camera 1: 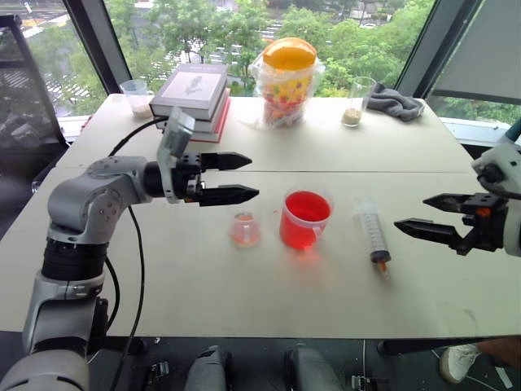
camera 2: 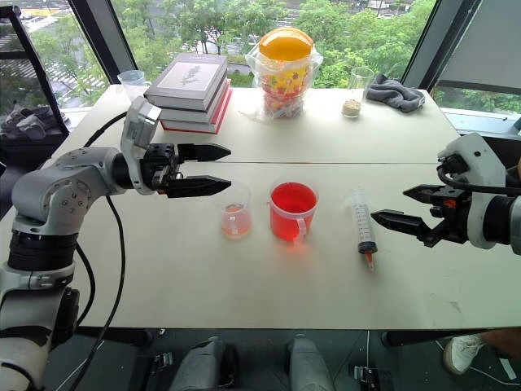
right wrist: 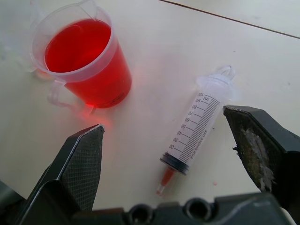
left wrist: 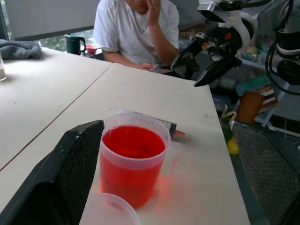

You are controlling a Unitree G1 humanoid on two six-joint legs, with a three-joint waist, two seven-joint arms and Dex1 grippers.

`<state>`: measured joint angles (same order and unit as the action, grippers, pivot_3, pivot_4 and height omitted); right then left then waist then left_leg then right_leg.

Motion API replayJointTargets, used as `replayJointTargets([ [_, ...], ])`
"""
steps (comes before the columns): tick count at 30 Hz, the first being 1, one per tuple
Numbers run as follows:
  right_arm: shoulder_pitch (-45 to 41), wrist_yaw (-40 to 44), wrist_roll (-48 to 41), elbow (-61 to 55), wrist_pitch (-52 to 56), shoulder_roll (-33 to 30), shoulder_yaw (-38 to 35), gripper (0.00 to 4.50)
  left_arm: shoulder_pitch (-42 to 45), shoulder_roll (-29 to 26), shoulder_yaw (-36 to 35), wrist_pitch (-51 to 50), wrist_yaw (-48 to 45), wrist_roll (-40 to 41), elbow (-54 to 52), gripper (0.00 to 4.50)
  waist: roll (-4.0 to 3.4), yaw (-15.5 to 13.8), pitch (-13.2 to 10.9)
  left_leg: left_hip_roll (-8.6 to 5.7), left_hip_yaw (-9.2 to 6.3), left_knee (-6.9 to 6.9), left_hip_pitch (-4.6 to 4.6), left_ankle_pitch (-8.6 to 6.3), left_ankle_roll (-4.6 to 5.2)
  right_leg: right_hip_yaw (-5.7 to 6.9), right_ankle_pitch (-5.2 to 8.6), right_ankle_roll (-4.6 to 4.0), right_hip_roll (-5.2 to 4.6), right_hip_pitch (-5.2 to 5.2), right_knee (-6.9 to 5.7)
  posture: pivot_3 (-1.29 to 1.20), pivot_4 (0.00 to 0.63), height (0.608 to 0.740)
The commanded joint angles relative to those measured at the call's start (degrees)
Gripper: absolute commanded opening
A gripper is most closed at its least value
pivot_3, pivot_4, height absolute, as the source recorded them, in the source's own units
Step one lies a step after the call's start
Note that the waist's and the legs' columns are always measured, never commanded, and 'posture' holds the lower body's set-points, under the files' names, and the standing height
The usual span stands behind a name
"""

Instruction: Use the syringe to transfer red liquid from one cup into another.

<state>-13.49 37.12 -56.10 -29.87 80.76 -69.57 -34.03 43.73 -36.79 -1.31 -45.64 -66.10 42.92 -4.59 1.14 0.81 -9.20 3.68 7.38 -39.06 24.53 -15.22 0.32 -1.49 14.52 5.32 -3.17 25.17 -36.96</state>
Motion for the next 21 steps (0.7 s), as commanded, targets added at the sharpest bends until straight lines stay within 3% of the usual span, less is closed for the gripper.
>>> replayJointTargets([
  [1,-0.2,2.0,1.7,1.2,-2.3,-2.8,0.5,4.44,1.6,-0.3,-0.8,1.7,-0.5,-0.4,-0.2,4.50,0.00,0.1,0.0,0.00,0.00,0.00,0.00,0.00,0.00,0.00,0.00,0.00,0.00,0.00,0.00,0.00,0.150,0.740],
  [5,-2.1,2.2,3.1,4.0,-3.0,-4.3,3.2,4.44,0.7,0.3,-0.7,3.0,-0.7,-0.7,-0.4,4.50,0.00,0.0,0.0,0.00,0.01,-0.03,-0.02,0.00,0.00,-0.01,0.00,0.00,-0.01,-0.01,0.00,0.00,0.150,0.740],
  [11,-9.6,0.8,5.0,8.7,0.3,-7.3,15.1,4.44,0.8,1.2,1.2,5.2,-2.7,-2.2,1.1,4.50,0.00,0.2,0.0,0.01,0.02,-0.02,-0.01,0.00,0.00,-0.01,0.01,-0.01,-0.01,0.03,-0.01,0.00,0.150,0.740],
  [21,-35.3,-0.8,16.2,33.3,8.0,5.2,41.4,4.44,1.2,2.7,2.2,8.6,-4.4,-4.3,2.4,4.50,0.00,0.2,0.0,0.01,0.13,-0.03,0.06,0.00,0.00,-0.10,0.00,-0.03,-0.02,0.15,-0.01,0.00,0.150,0.740],
])
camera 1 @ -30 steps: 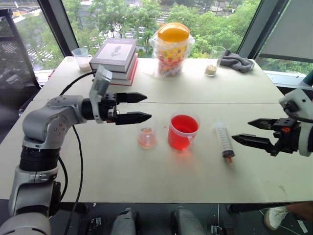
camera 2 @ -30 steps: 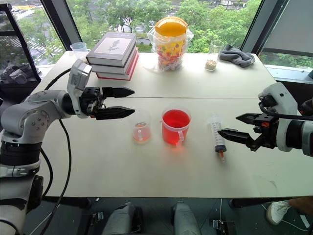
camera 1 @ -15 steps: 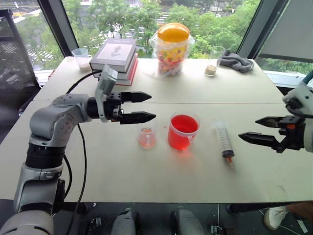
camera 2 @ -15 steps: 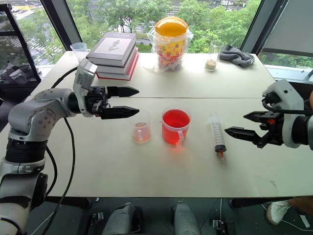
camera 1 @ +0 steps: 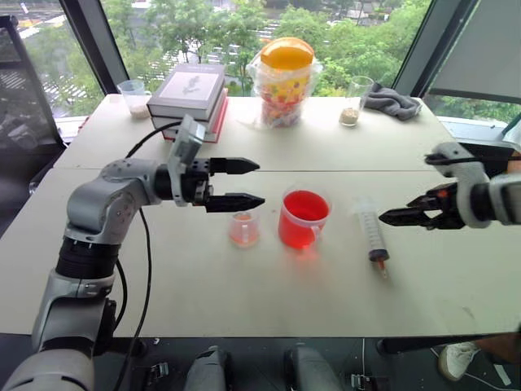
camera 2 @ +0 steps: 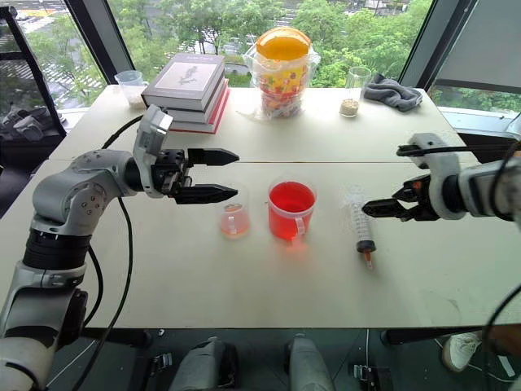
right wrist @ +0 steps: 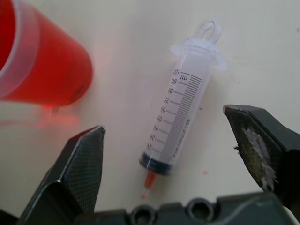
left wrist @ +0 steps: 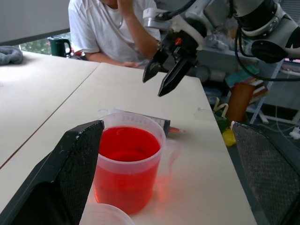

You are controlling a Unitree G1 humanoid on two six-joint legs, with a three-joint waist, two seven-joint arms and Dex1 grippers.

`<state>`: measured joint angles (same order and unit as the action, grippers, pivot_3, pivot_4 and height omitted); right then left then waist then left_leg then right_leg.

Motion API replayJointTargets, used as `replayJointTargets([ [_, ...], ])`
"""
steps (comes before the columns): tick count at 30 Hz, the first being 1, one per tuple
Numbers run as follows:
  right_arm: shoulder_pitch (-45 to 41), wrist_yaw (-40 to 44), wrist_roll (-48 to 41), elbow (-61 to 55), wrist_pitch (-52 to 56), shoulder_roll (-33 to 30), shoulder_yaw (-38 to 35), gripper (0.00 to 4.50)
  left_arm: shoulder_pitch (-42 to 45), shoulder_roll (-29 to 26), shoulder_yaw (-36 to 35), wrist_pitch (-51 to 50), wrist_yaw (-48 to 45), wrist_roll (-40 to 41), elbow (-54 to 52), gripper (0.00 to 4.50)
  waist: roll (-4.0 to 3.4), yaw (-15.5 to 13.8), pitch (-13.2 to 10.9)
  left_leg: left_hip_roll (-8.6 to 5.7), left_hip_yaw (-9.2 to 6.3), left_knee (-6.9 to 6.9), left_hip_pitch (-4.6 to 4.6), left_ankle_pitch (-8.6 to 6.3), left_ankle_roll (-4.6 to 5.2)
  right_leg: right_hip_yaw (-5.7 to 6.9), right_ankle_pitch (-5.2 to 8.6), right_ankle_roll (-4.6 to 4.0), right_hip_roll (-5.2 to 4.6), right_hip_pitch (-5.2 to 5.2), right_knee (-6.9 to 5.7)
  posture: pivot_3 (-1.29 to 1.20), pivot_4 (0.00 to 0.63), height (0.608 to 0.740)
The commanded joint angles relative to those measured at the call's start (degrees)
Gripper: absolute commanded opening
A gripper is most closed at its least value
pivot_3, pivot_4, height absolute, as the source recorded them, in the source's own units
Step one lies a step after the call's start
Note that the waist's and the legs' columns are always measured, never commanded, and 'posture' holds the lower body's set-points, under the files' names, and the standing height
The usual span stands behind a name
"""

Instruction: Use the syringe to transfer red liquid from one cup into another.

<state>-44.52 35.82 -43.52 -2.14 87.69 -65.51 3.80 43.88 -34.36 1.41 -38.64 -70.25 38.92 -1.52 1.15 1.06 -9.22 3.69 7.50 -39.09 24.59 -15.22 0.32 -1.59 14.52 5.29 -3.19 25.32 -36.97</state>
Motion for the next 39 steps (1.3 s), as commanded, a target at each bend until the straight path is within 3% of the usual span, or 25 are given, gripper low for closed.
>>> replayJointTargets([
  [1,-6.2,0.3,5.4,9.0,1.2,2.5,5.6,4.44,0.8,0.4,-0.5,1.7,-0.1,-0.4,-0.9,4.50,-0.01,-0.1,0.0,0.00,0.01,0.02,0.06,0.00,0.00,0.00,0.00,0.00,0.00,0.05,0.00,0.00,0.150,0.740],
  [6,-13.4,2.0,14.4,22.4,-2.8,7.8,16.6,4.44,-0.5,1.2,-0.6,1.9,0.5,-0.5,-2.5,4.50,-0.02,-0.2,0.0,-0.02,0.05,0.00,0.19,-0.01,0.02,0.04,-0.02,0.03,0.01,0.13,-0.01,0.00,0.150,0.740],
  [17,-17.9,10.3,23.1,34.5,-7.1,15.6,25.5,4.44,-2.1,0.8,-1.3,2.4,1.7,-0.5,-4.4,4.50,-0.03,-0.2,0.0,-0.04,0.07,-0.05,0.34,0.00,0.02,0.12,-0.12,0.23,0.06,0.17,-0.05,0.00,0.150,0.740],
  [20,-18.1,12.5,24.5,34.1,-6.9,16.3,27.3,3.52,-2.3,0.8,-1.4,2.6,2.0,-0.4,-4.6,4.50,-0.03,-0.1,0.0,-0.03,0.06,-0.07,0.34,0.00,0.02,0.12,-0.12,0.23,0.07,0.16,-0.08,0.00,0.150,0.740],
  [24,-17.7,13.8,25.7,32.8,-6.1,17.3,27.9,1.62,-2.4,1.2,-1.4,3.1,2.6,-0.8,-4.3,4.50,-0.03,-0.1,0.0,-0.02,0.03,-0.07,0.33,0.00,0.01,0.13,-0.12,0.23,0.10,0.16,-0.10,0.00,0.150,0.740],
  [26,-17.5,14.1,26.1,32.2,-5.6,17.5,27.6,1.42,-2.4,1.3,-1.3,3.2,2.9,-0.9,-4.4,4.50,-0.03,-0.1,0.0,-0.01,0.03,-0.07,0.33,0.00,0.01,0.13,-0.12,0.23,0.10,0.15,-0.10,0.00,0.150,0.740],
  [29,-17.2,13.7,26.6,30.9,-4.6,16.6,26.1,1.41,-2.3,1.1,-1.4,3.4,2.8,-0.8,-4.3,4.50,-0.03,-0.1,0.0,-0.01,0.02,-0.07,0.33,0.01,0.00,0.13,-0.12,0.23,0.10,0.16,-0.11,0.00,0.150,0.740],
  [33,-18.0,10.2,27.4,29.3,-3.8,13.8,18.4,1.41,-1.4,0.7,-1.6,3.2,2.5,-0.8,-3.6,4.50,-0.05,-0.2,0.0,-0.01,0.03,-0.06,0.33,0.01,0.00,0.13,-0.13,0.24,0.11,0.17,-0.10,0.00,0.150,0.740],
  [39,-10.0,3.2,25.3,4.1,-9.2,10.5,-2.6,1.41,1.4,0.0,-1.0,3.6,0.4,-1.6,-0.2,4.50,-0.10,-0.5,0.0,-0.01,-0.02,-0.04,0.41,0.01,-0.01,0.18,-0.13,0.26,0.11,0.20,-0.07,0.00,0.150,0.740],
])
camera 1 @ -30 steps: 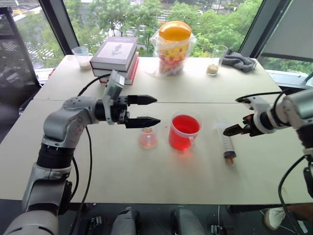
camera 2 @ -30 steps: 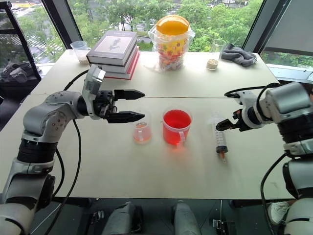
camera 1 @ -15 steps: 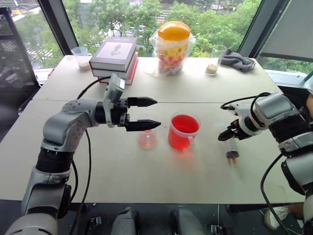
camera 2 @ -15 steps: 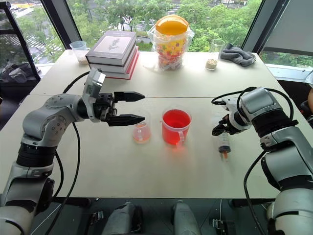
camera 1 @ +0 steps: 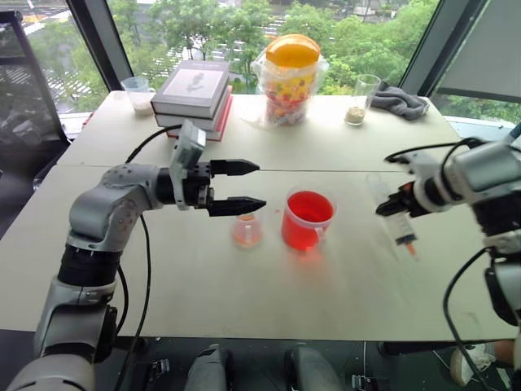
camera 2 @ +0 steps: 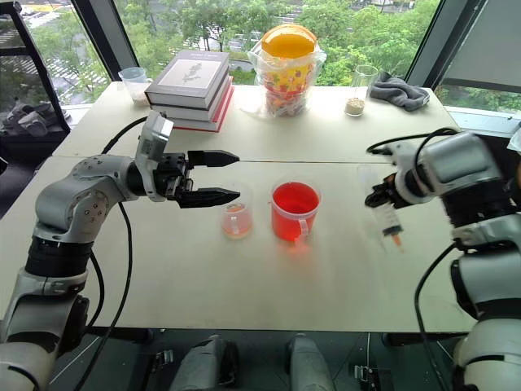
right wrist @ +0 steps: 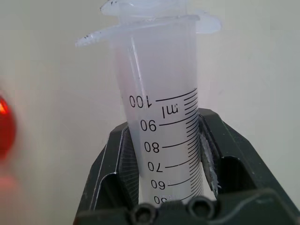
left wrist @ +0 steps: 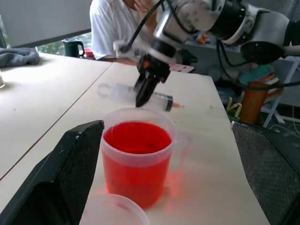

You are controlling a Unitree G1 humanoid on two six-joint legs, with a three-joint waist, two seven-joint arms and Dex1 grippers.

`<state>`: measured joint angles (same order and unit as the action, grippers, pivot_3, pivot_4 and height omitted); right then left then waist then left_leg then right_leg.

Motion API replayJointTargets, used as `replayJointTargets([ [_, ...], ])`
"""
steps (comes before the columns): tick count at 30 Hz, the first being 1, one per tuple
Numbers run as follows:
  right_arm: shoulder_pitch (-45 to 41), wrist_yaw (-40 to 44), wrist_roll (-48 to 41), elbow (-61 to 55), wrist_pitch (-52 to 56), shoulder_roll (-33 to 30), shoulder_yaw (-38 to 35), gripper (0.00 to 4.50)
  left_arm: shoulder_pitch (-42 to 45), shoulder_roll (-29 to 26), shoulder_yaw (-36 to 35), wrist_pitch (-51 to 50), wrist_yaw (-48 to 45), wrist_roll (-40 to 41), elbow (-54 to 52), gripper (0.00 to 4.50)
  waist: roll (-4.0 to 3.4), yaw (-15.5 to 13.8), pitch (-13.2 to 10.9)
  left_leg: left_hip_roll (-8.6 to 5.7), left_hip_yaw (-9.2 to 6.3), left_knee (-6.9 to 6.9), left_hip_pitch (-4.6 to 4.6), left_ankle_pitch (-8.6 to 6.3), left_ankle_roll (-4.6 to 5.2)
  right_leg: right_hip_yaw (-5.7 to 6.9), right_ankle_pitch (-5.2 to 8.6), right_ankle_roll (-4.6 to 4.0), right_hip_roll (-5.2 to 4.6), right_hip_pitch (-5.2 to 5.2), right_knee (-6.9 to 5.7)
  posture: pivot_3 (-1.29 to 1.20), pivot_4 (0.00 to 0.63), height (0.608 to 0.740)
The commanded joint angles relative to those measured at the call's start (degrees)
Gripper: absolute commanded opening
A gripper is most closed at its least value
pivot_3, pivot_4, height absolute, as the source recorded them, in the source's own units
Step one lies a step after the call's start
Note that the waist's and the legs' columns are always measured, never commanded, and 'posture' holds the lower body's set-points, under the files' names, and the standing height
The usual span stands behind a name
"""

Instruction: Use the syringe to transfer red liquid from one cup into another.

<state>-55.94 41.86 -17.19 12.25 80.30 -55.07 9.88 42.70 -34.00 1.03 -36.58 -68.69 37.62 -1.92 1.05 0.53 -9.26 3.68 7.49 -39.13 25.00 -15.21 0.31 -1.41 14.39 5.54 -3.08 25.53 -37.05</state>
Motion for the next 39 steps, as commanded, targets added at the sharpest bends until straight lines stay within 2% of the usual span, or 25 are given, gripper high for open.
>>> replayJointTargets([
  [1,3.1,-4.8,-1.8,-15.3,-5.3,3.0,-13.8,1.41,3.6,-0.4,-0.5,1.5,-1.5,-0.4,1.3,4.50,0.00,0.2,0.0,0.00,0.00,0.00,0.00,0.00,0.00,0.00,0.00,0.01,0.00,0.00,0.00,0.00,0.150,0.740],
  [3,5.5,-8.3,-3.5,-24.4,-10.4,9.5,-21.4,1.41,4.9,-0.8,-0.8,1.4,-2.5,-0.5,3.1,4.50,0.02,0.7,0.0,0.06,-0.02,-0.02,-0.02,0.01,-0.02,-0.01,-0.01,0.02,0.10,-0.03,0.00,0.00,0.150,0.740],
  [7,10.8,-12.3,-9.0,-38.2,-22.2,23.2,-30.6,1.41,8.1,-0.7,-0.2,1.6,-4.0,-1.5,6.4,4.50,0.01,0.4,0.0,0.16,-0.13,0.03,-0.14,0.12,-0.20,-0.03,-0.02,0.03,0.32,-0.03,-0.19,0.00,0.150,0.740],
  [11,14.7,-14.0,-15.0,-42.3,-26.6,31.9,-33.6,1.41,10.1,-0.7,0.3,2.2,-5.4,-2.6,8.8,4.50,0.00,0.1,0.0,0.17,-0.17,0.00,-0.13,0.15,-0.26,0.02,-0.02,0.02,0.32,-0.08,-0.21,0.00,0.150,0.740],
  [15,20.4,-14.9,-17.8,-44.4,-32.1,37.2,-31.9,1.41,11.0,-0.5,0.6,2.4,-6.3,-3.4,9.9,4.50,0.02,0.2,0.0,0.11,-0.14,-0.05,-0.13,0.13,-0.22,0.01,-0.02,0.02,0.24,-0.22,-0.06,0.00,0.150,0.740],
  [25,36.9,-12.7,-13.4,-43.9,-47.0,39.5,-21.1,1.41,14.0,0.4,1.4,3.0,-8.8,-5.0,12.9,4.50,0.02,0.4,0.0,0.13,-0.18,-0.03,-0.14,0.13,-0.22,0.00,-0.01,0.01,0.31,-0.17,-0.14,0.00,0.150,0.740],
  [32,39.3,-13.7,-12.3,-42.7,-51.0,39.1,-18.1,1.41,17.4,2.7,1.0,3.8,-8.5,-5.0,15.1,4.50,0.02,0.3,0.0,0.13,-0.21,-0.04,-0.17,0.15,-0.25,-0.01,-0.01,0.00,0.33,-0.18,-0.17,0.00,0.150,0.740],
  [39,39.6,-13.5,-11.4,-40.6,-53.4,37.6,-16.7,1.41,23.2,9.0,1.5,5.1,-6.5,-6.4,20.9,4.50,0.03,0.2,0.0,0.12,-0.21,-0.05,-0.17,0.15,-0.24,-0.01,-0.01,0.00,0.33,-0.20,-0.14,0.00,0.150,0.740],
])
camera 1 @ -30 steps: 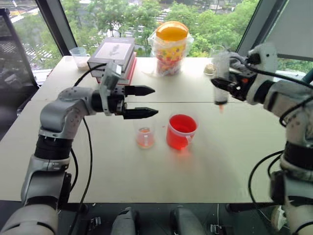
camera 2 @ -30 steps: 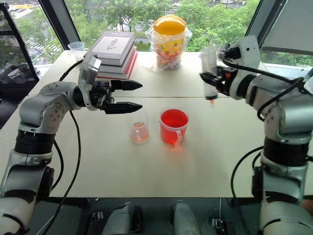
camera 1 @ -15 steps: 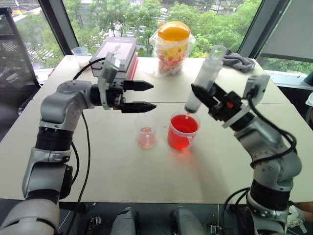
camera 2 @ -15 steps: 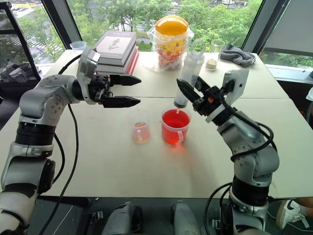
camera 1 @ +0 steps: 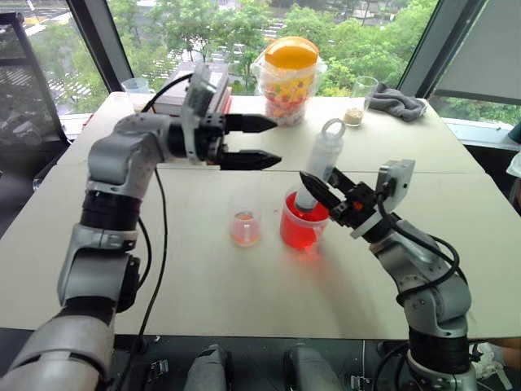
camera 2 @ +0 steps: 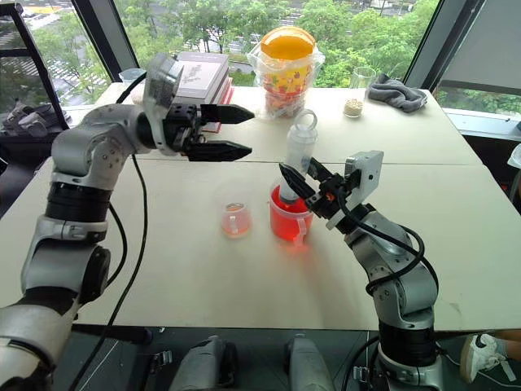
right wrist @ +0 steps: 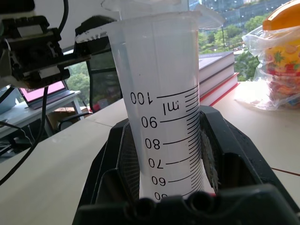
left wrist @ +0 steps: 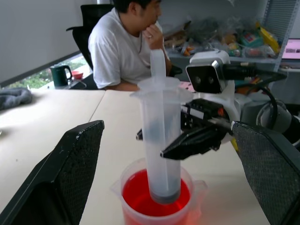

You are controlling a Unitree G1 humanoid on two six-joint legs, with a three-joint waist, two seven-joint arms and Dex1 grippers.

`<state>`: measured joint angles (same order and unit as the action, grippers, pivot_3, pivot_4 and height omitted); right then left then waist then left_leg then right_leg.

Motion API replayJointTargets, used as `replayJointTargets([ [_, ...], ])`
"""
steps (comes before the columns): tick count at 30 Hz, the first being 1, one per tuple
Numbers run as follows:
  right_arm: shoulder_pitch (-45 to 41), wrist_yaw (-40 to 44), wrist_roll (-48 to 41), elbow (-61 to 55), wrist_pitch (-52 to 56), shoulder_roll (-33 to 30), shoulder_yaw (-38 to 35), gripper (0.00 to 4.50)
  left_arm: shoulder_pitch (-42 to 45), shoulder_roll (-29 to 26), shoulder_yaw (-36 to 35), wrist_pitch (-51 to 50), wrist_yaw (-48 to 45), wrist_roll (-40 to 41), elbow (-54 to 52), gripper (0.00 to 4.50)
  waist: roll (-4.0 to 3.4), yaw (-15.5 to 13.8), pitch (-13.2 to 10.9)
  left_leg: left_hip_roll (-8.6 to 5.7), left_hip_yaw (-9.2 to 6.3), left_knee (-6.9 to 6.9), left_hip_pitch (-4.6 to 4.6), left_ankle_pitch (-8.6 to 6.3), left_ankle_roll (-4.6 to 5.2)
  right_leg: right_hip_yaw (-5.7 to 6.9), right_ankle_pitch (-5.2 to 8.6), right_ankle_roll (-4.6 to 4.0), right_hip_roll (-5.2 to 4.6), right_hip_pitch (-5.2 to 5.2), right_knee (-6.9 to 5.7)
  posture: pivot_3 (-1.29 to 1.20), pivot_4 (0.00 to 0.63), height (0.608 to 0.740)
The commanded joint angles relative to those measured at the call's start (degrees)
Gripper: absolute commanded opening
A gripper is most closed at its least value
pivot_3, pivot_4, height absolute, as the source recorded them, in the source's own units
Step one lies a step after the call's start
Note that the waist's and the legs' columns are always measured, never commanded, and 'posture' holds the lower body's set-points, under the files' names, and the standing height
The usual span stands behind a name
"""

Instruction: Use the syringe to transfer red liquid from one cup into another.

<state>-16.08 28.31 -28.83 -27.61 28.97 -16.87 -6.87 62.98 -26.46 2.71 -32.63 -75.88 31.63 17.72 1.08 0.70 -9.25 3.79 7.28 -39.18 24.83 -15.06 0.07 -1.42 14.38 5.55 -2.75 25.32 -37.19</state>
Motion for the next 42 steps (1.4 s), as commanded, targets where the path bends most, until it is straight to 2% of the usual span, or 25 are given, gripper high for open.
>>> replayJointTargets([
  [1,-0.2,0.2,0.5,-0.6,-2.3,-1.0,0.2,1.41,3.6,2.5,-0.1,1.8,0.7,-0.6,2.0,4.50,0.00,0.0,0.0,0.00,0.00,0.00,0.00,0.00,0.00,0.00,0.00,0.00,0.00,0.00,0.00,0.00,0.150,0.740],
  [12,0.9,-0.4,0.9,-0.9,-2.6,-2.7,1.3,1.41,7.1,11.8,1.2,5.2,4.4,-4.4,8.8,4.50,0.00,0.0,0.0,0.00,-0.04,0.00,0.00,0.00,0.00,-0.01,0.00,0.01,0.03,0.00,0.00,0.00,0.150,0.740],
  [18,1.3,-0.7,0.9,-1.4,-2.4,-3.2,1.4,1.41,7.7,14.5,1.9,5.4,4.0,-5.7,10.5,4.50,0.01,0.1,0.0,0.00,-0.06,0.02,0.00,0.00,0.00,0.00,0.00,0.01,0.04,0.01,0.00,0.00,0.150,0.740],
  [21,1.6,-0.9,0.8,-1.7,-2.2,-3.5,1.5,1.41,7.9,15.3,1.4,4.8,4.1,-5.3,10.8,3.64,0.01,0.1,0.0,0.00,-0.06,0.02,0.00,0.00,0.01,-0.01,0.00,0.00,0.04,0.01,0.00,0.00,0.150,0.740],
  [23,1.8,-1.0,0.9,-1.8,-2.2,-3.8,1.7,1.41,7.7,15.5,1.4,4.7,4.1,-5.4,10.7,2.73,0.01,0.1,0.0,-0.01,-0.06,0.01,0.00,0.00,0.01,-0.01,0.00,0.00,0.04,0.00,0.00,0.00,0.150,0.740],
  [28,2.0,-1.2,0.8,-2.1,-2.1,-4.2,1.8,1.41,7.4,15.9,1.2,4.4,4.5,-5.4,10.3,0.04,0.01,0.1,0.0,-0.01,-0.06,0.01,0.00,0.00,0.01,0.00,0.00,0.00,0.04,0.00,0.00,0.00,0.150,0.740],
  [42,1.1,-0.5,0.2,0.1,-1.0,-4.8,2.9,1.41,10.4,15.6,-2.0,5.3,7.6,-3.5,8.9,0.04,0.02,0.1,0.0,-0.01,-0.07,0.01,0.00,0.00,0.01,-0.01,0.00,0.00,0.04,0.00,0.00,0.00,0.150,0.740],
])
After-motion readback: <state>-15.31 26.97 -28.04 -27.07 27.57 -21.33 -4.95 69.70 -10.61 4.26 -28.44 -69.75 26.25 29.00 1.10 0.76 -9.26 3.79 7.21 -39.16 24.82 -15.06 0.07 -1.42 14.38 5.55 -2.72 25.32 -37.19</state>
